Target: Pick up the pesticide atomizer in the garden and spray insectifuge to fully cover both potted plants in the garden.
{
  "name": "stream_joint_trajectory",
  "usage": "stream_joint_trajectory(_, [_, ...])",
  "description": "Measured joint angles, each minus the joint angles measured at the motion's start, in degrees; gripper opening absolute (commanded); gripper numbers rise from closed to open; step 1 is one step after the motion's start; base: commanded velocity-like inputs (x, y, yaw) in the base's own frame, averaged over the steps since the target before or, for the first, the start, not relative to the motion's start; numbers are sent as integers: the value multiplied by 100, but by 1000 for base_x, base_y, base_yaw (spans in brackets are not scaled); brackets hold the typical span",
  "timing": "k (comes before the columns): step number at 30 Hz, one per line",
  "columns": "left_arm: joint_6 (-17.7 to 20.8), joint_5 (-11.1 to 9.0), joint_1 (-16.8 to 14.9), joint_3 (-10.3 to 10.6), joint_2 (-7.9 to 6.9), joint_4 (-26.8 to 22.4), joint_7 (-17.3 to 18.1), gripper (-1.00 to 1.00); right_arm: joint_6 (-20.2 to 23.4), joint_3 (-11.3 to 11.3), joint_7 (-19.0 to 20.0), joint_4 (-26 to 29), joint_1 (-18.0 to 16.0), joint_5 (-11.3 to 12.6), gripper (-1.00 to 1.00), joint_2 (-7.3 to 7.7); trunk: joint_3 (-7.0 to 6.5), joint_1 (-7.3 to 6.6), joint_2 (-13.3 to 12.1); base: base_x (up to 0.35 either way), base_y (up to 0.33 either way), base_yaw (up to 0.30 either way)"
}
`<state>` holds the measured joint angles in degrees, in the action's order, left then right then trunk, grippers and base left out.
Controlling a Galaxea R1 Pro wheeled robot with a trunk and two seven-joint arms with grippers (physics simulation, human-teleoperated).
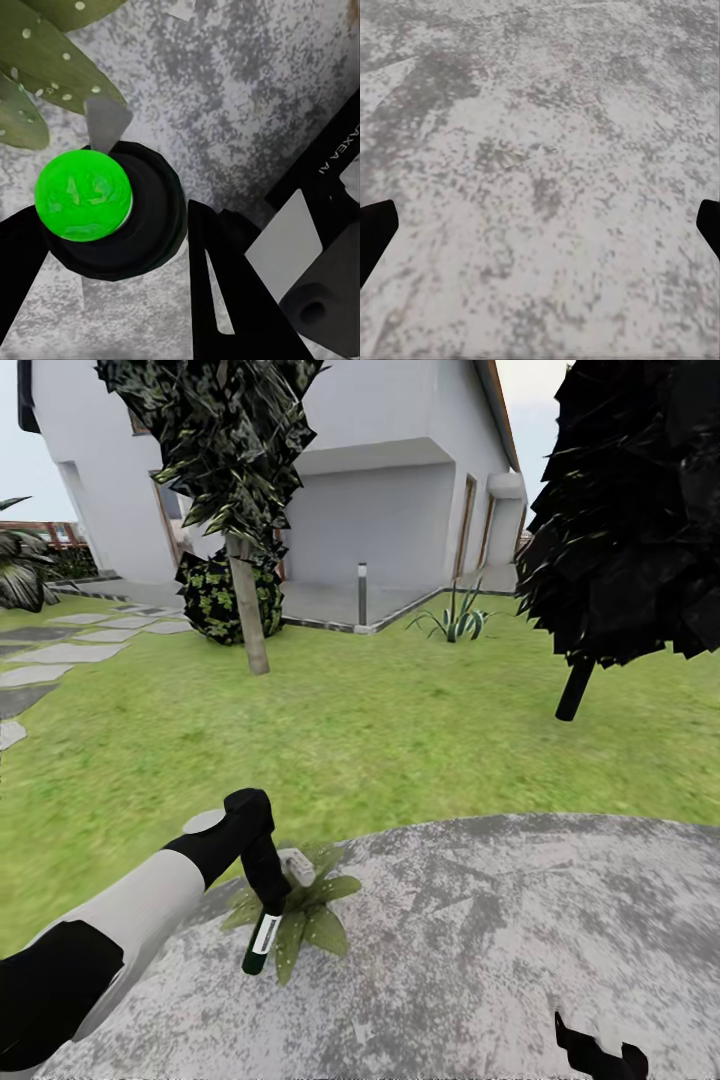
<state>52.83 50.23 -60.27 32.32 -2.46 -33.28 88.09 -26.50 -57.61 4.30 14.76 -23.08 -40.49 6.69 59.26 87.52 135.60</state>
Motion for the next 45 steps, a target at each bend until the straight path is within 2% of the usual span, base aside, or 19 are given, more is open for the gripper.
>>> stream_joint_trajectory(9, [1, -59, 83, 24, 38, 33, -37, -100, -1, 1, 0, 1, 2, -1, 100, 0, -26, -1, 0, -2, 2, -213])
stream_joint_trajectory(19, [0, -62, 114, 17, 37, 33, -30, -100, 0, 0, 0, 2, 1, 0, 100, 0, -39, -1, 0, 0, 0, -17])
stream_joint_trajectory(22, [0, -74, 302, 24, 60, 21, -31, -100, 0, 0, 0, 3, 1, -1, 100, 0, -38, -1, 0, 0, 0, 0])
stream_joint_trajectory(24, [-5, -36, 490, 28, 145, -2, -42, -100, 0, 0, 0, 1, 1, 0, 100, 0, -39, -1, 0, 0, 0, 0])
stream_joint_trajectory(27, [-3, -8, 552, 22, 208, -10, -47, -100, 0, 0, 0, 1, 1, -1, 100, 0, -39, -1, 0, 0, 0, 0])
stream_joint_trajectory(33, [19, -30, 490, 14, 222, -28, -50, -100, 0, 0, 0, 1, -1, 0, 100, 0, -39, 0, 0, -139, 41, 0])
stream_joint_trajectory(45, [46, -36, 456, 15, 231, -29, -63, -100, 0, 0, 0, 2, 0, 0, 100, 0, -39, 1, 0, -188, 236, 0])
